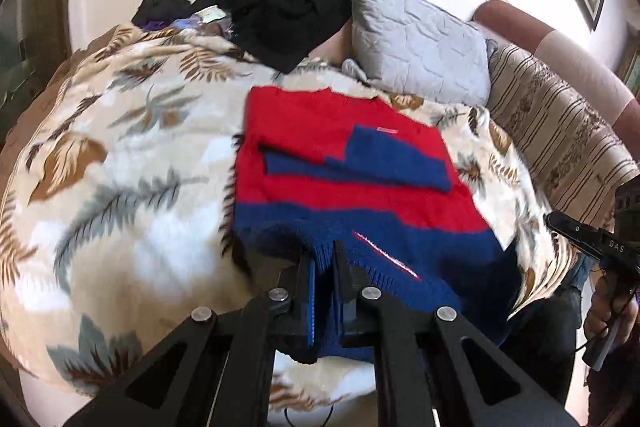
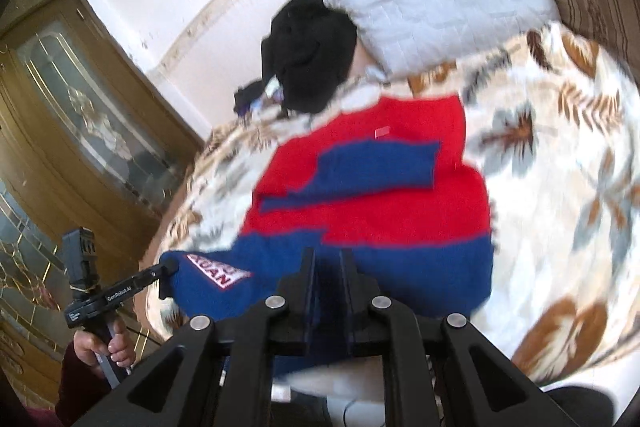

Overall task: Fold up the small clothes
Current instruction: 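Fold the blue hem over the red chest with both grippers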

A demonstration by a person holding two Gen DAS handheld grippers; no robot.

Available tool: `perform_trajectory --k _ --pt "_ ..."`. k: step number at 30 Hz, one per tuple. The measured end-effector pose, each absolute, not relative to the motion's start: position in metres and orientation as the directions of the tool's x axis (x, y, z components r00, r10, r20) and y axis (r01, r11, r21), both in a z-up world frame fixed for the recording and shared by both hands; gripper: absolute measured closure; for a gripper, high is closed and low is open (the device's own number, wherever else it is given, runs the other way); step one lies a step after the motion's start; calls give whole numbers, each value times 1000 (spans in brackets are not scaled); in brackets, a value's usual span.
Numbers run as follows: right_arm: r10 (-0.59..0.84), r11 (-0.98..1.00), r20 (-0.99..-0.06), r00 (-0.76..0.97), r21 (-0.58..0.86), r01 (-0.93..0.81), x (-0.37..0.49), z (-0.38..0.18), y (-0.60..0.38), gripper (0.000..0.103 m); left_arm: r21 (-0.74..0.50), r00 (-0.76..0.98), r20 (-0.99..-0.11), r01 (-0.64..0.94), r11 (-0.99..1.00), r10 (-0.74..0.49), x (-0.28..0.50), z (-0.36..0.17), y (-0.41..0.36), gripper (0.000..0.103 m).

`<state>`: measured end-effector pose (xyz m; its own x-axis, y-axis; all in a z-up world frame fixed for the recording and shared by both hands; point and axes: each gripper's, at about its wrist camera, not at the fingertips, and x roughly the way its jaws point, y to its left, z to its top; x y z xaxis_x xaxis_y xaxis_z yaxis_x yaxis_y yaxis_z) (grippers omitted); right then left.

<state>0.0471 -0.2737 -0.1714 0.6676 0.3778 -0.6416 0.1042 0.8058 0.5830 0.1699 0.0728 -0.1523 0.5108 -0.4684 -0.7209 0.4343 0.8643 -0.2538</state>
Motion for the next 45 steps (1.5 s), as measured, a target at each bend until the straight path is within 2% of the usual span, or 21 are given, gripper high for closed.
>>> perform_trajectory --k 5,11,13,14,15,16,19,25,26,27,28,30,32,33,39,42,45 --pt "391 792 -663 638 596 134 74 -177 -288 90 -228 504 -743 428 874 -440 199 -152 57 96" --pt "474 742 -729 494 633 222 68 -230 -280 86 -207 500 -753 437 875 -428 185 -160 57 96" --pt "446 756 -764 467 601 261 65 -241 -273 67 -213 498 -755 428 878 -426 184 -163 62 96" --pt "443 757 -773 454 594 272 64 -245 -267 38 -215 497 -758 422 881 -423 183 -164 63 96" --pt "450 748 -765 460 605 274 61 -247 -260 16 -224 494 -759 415 882 -425 182 -164 66 96" --pt "448 743 -756 476 612 272 60 -248 -255 15 -229 494 -756 414 881 -429 180 -164 68 96" --pt "393 818 -787 476 535 209 68 -244 -221 15 -226 500 -754 410 883 -426 171 -164 70 96" --pt "142 972 -898 417 206 112 88 -274 -143 16 -249 503 -742 407 879 -443 158 -164 74 96" --pt "100 982 -900 425 158 104 88 -281 -139 21 -258 500 -741 404 878 -448 158 -165 75 96" --pt "66 988 -896 438 121 99 84 -286 -138 32 -273 492 -741 401 874 -457 157 -166 76 96" --pt "73 987 -891 448 128 95 79 -286 -141 35 -280 489 -739 402 872 -463 156 -166 76 96" --pt "107 986 -886 452 154 69 69 -279 -152 67 -274 490 -738 411 869 -464 153 -166 75 96" --pt "129 980 -886 446 182 79 62 -272 -167 81 -283 492 -729 415 865 -475 152 -165 74 96" --pt "128 978 -891 436 187 95 60 -271 -175 84 -286 495 -726 414 864 -477 153 -165 74 96" --pt "312 875 -849 426 432 220 40 -268 -228 86 -322 491 -707 417 850 -509 154 -159 77 96" --pt "426 778 -771 473 579 244 36 -260 -249 86 -347 488 -694 418 840 -530 156 -153 78 96" --pt "484 708 -714 506 660 253 42 -251 -265 86 -349 486 -689 429 834 -538 162 -143 75 96"
